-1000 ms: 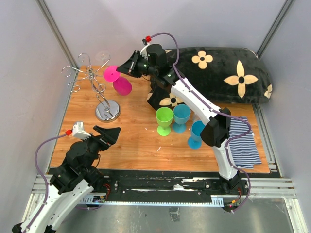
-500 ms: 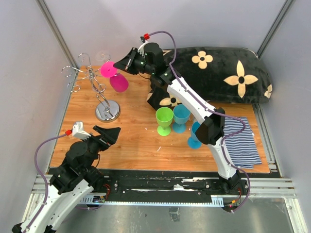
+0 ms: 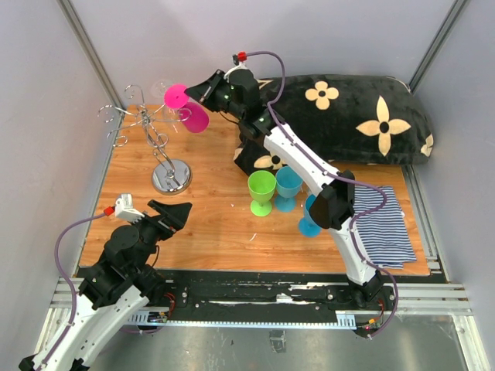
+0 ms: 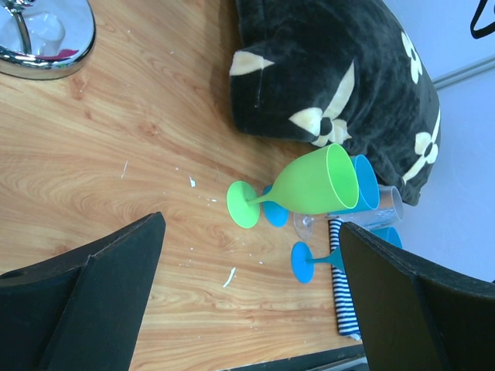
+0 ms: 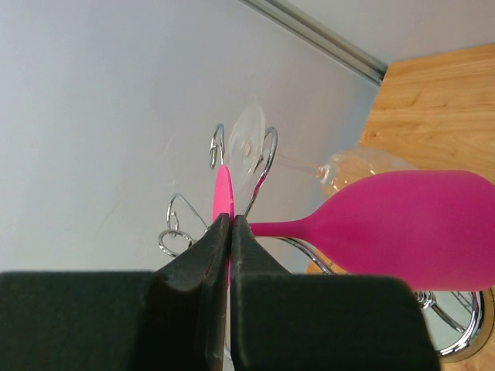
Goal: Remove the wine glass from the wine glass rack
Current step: Pick up the wine glass from the wine rack.
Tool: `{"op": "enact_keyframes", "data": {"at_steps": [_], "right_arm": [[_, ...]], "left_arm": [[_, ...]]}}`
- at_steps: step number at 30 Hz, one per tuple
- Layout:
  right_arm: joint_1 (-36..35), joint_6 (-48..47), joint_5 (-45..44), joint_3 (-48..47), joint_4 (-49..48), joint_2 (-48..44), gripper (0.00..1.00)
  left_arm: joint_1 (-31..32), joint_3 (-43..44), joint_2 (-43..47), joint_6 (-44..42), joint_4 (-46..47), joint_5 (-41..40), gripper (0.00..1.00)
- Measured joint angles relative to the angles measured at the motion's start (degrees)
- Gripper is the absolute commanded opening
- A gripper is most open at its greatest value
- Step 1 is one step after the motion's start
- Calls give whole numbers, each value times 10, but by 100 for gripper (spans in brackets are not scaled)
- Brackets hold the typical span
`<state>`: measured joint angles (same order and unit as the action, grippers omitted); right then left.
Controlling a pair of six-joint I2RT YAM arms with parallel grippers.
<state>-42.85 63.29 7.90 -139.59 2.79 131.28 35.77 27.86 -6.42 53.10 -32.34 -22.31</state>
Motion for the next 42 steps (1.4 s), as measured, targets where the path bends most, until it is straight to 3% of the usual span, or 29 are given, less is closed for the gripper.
{"op": "enact_keyframes", "data": {"at_steps": [11,25,42], "right_arm": [[0,-43,-50,56,-9,-29,1],[9,-139,-58,217,-37,-212,1],[13,-230,127,516,-35,-476,1]], "left_arm": [[0,0,0,1,-5,0,100],[0,1,2,-2,11,19,100],[0,-17,5,12,200,160,97]]}}
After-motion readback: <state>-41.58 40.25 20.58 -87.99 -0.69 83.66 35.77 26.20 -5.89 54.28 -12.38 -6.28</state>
